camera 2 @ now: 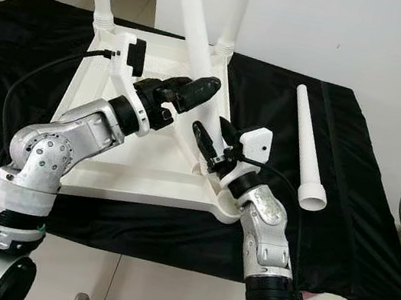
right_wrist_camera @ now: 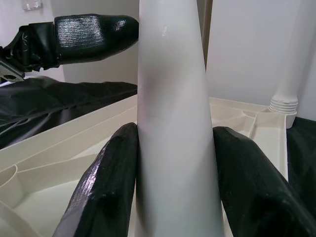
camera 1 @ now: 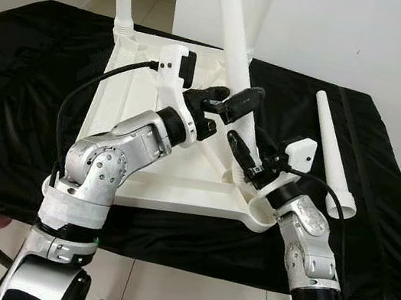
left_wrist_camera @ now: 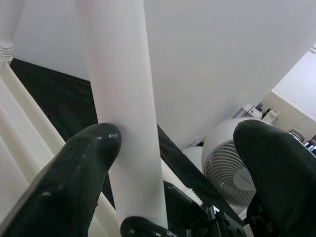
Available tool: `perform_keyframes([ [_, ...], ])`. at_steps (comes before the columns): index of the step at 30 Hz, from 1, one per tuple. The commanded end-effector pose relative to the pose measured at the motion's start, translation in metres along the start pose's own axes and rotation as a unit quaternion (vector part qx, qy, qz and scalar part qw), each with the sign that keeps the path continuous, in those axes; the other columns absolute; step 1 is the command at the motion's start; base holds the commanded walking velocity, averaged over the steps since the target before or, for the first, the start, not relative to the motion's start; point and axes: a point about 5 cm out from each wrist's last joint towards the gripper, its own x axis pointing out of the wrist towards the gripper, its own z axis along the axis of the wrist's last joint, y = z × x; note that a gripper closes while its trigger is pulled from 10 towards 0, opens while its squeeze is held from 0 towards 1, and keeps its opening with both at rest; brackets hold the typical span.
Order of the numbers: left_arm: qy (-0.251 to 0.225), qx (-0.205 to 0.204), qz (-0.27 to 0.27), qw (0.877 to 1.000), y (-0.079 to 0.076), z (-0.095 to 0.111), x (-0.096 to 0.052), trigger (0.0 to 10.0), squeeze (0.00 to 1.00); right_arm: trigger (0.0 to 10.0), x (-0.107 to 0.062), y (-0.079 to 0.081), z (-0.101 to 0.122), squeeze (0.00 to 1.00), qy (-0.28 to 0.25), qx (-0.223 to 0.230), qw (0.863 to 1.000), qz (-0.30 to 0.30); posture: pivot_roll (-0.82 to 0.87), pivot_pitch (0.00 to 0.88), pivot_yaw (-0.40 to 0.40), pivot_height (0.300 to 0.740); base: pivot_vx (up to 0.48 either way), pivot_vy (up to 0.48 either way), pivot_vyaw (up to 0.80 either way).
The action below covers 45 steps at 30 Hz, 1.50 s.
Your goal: Building children table
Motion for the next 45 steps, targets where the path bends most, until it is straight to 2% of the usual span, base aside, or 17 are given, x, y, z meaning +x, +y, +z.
perform_keyframes([
  [1,0.011,0.002,-0.215,0.977,-0.024,-0.001,0.0,10.0,0.0,10.0,0.003,0.009,0.007,0.0,-0.018,-0.007,0.999,0.033,0.11,0.055,-0.042,0.74,0.0,0.0,0.0],
  [14,0.029,0.013,-0.21,0.977,-0.021,-0.005,-0.002,10.0,0.0,10.0,0.0,0.005,0.007,0.0,-0.018,-0.013,1.0,0.017,0.1,0.054,-0.036,0.74,0.0,0.0,0.0],
  [20,0.033,0.016,-0.192,0.981,-0.016,-0.006,0.001,10.0,0.0,10.0,-0.002,0.012,0.004,0.0,-0.012,-0.006,0.999,0.035,0.1,0.056,-0.028,0.74,0.0,0.0,0.0],
  [22,0.027,0.022,-0.169,0.985,-0.01,0.001,0.007,10.0,0.0,10.0,-0.006,0.024,-0.001,0.0,0.002,-0.001,0.997,0.071,0.1,0.056,-0.028,0.74,0.0,0.0,0.0],
  [24,0.022,0.024,-0.163,0.986,-0.008,0.004,0.009,10.0,0.0,10.0,-0.007,0.026,-0.002,0.0,0.005,0.0,0.997,0.077,0.1,0.057,-0.028,0.74,0.0,0.0,0.0],
  [35,0.004,0.026,-0.14,0.99,0.001,0.02,0.012,10.0,0.0,10.0,-0.009,0.024,-0.003,0.0,0.008,-0.003,0.998,0.069,0.1,0.063,-0.025,0.74,0.0,0.0,0.0],
  [41,0.003,0.025,-0.144,0.989,0.0,0.021,0.011,10.0,0.0,10.0,-0.01,0.021,-0.002,0.0,0.006,-0.006,0.998,0.058,0.1,0.064,-0.024,0.74,0.0,0.0,0.0],
  [42,0.003,0.022,-0.146,0.989,0.0,0.02,0.01,8.3,0.0,10.0,-0.009,0.02,-0.001,0.0,0.003,-0.006,0.999,0.052,0.1,0.064,-0.023,0.74,0.0,0.0,0.0],
  [43,0.004,0.015,-0.146,0.989,-0.001,0.017,0.009,0.0,0.0,10.0,-0.009,0.02,-0.001,0.0,0.002,-0.006,0.999,0.049,0.1,0.063,-0.023,0.74,0.0,0.0,0.0],
  [45,0.004,0.01,-0.144,0.989,-0.001,0.015,0.009,0.0,0.0,10.0,-0.008,0.019,0.0,0.0,0.001,-0.008,0.999,0.044,0.1,0.063,-0.023,0.74,0.0,0.0,0.0],
])
